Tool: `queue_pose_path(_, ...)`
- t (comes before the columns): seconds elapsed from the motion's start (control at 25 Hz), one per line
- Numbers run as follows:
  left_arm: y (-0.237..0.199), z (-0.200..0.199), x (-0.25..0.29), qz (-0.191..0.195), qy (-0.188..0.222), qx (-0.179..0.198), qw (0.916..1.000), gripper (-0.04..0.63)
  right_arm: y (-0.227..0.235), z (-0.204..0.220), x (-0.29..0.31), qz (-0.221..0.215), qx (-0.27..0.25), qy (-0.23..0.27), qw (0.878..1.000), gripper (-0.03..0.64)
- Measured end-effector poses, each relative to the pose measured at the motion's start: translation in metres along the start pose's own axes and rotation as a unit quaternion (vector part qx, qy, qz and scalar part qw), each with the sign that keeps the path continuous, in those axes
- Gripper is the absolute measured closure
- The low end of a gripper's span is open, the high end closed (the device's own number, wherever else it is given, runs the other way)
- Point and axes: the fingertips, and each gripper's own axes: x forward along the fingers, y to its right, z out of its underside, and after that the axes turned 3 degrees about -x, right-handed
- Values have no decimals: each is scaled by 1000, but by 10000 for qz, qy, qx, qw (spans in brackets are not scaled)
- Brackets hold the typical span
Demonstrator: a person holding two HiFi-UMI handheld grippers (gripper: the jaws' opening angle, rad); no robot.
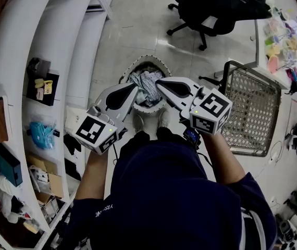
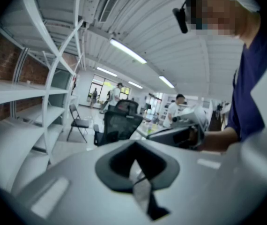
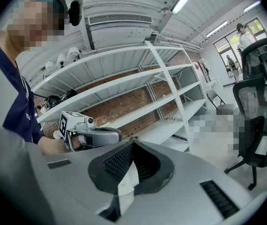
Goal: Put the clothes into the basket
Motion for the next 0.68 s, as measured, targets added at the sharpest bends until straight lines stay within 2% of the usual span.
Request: queue_pose_path(0.68,0,4,-3,17,-11,-18,10000,591,-1,2,1,55,28,-24,10000,609)
